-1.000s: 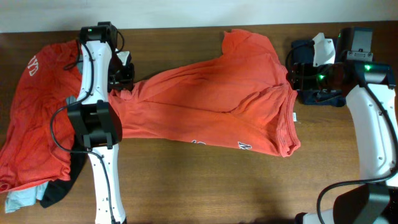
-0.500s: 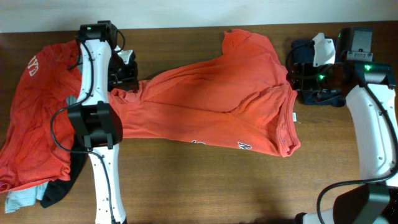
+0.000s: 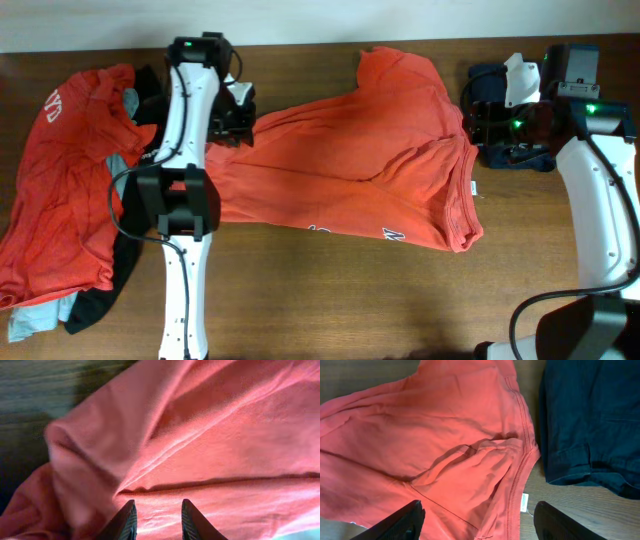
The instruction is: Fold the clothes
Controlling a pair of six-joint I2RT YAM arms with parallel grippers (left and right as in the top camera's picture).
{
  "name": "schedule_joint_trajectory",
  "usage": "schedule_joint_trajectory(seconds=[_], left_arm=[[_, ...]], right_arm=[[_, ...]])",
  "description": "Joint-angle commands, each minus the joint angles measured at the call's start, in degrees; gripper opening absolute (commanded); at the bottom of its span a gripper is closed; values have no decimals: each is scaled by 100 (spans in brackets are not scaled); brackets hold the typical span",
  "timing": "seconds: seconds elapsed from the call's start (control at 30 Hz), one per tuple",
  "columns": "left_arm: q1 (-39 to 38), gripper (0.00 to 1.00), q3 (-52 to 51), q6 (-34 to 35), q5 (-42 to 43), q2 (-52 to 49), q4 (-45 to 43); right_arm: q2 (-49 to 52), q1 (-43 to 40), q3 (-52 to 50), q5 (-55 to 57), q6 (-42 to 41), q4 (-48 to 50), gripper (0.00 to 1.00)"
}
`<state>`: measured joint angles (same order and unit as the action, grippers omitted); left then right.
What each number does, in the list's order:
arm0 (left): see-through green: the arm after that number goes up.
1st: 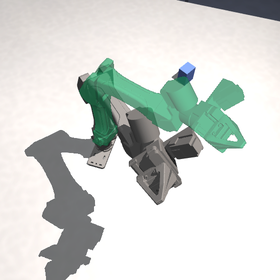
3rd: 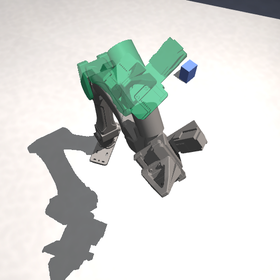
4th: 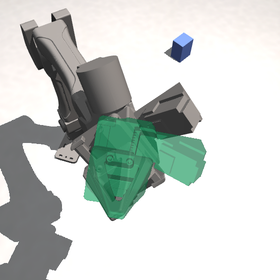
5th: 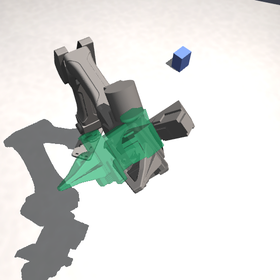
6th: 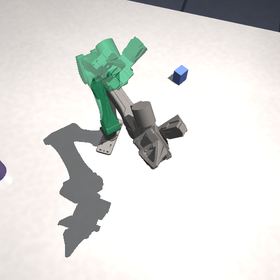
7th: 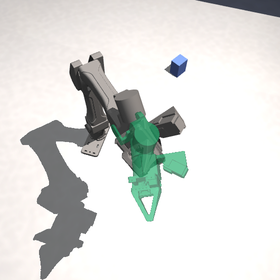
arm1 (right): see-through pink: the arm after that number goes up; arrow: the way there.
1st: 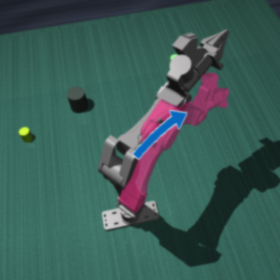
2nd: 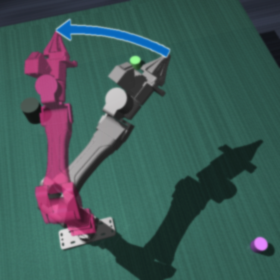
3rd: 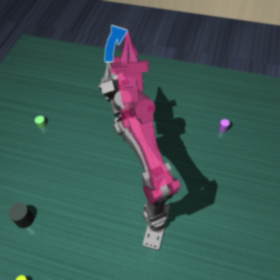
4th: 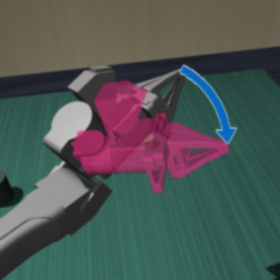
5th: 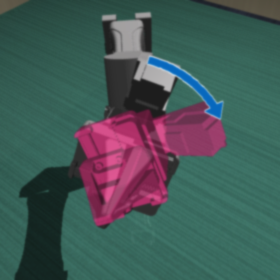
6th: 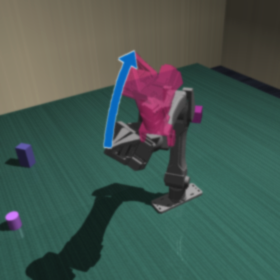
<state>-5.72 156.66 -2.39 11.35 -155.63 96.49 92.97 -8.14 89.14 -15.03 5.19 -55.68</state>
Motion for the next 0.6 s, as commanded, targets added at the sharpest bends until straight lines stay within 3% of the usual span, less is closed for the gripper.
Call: schedule_joint_trajectory(seconds=[0.0,0.13,0.23,0.33,0.57], left_arm=[[20,30,90,-90,-734,-15,26],[92,29,90,-92,-737,-15,26],[131,16,127,-92,-769,31,26],[214,17,232,-90,-935,260,24],[470,47,337,-92,-1032,1088,24]], right_arm=[[42,26,-22,92,173,37,76],[42,26,-22,90,170,61,76],[42,26,-22,90,170,61,76],[42,26,-22,90,170,61,76],[42,26,-22,48,168,109,76]])
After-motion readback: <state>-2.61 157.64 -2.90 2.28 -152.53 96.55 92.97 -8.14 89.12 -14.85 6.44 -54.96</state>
